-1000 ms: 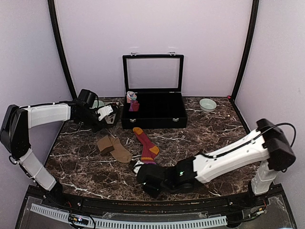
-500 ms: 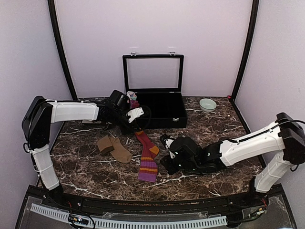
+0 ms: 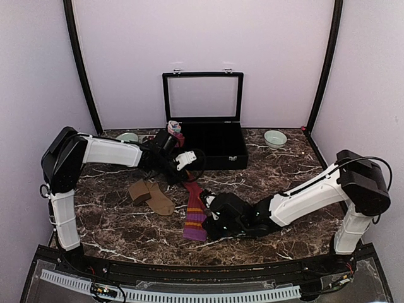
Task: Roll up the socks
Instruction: Adjust the sock at the center of the board.
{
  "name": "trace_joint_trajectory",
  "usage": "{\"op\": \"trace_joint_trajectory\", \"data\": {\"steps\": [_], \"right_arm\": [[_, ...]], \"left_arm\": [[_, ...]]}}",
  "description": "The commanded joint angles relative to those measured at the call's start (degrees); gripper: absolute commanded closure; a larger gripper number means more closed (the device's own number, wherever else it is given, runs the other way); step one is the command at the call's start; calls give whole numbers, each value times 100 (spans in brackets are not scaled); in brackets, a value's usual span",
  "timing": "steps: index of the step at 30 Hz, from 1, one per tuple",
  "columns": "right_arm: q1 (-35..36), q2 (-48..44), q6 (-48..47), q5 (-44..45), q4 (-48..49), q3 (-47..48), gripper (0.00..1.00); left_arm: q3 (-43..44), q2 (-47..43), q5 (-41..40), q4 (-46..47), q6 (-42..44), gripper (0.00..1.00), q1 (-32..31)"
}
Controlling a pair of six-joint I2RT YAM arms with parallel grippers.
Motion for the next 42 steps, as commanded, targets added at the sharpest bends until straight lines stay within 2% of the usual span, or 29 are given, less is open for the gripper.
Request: {"op": "trace_joint_trajectory", "data": {"steps": [1, 7, 16, 19, 21, 23, 27, 29, 33, 37, 42], "right_arm": [[268, 265, 41, -116, 169, 218, 85], [489, 413, 95, -117, 46, 203, 86], [708, 238, 179, -224, -210, 64, 91], [722, 95, 253, -271, -211, 12, 91], [711, -92, 301, -245, -155, -69, 89], [667, -299, 291, -222, -167, -97, 86], [453, -787, 290, -255, -114, -192, 69], [266, -939, 268, -284, -49, -252, 66], [-395, -1055, 62, -717, 151, -90, 67], [-878, -363, -291, -1196, 51, 676, 72], [-1165, 604, -423, -1771, 12, 1583, 83]], "left_arm": [[-482, -136, -428, 155, 434, 83, -30], [-832, -182, -845, 207, 659, 83, -21], [-924, -274, -858, 381, 668, 81, -21], [-795, -422, -611, 78, 604, 78, -21], [-784, -624, -351, -110, 584, 72, -10], [-775, -847, -123, -265, 547, 68, 3], [-691, -1196, 334, -667, 425, 58, 130], [-589, -1319, 585, -928, 375, 54, 287], [-438, -1527, 1017, -1372, 293, 45, 547], [-397, -1771, 1401, -1826, 208, 44, 852], [-831, -2311, 1470, -1888, 347, 44, 1135]]}}
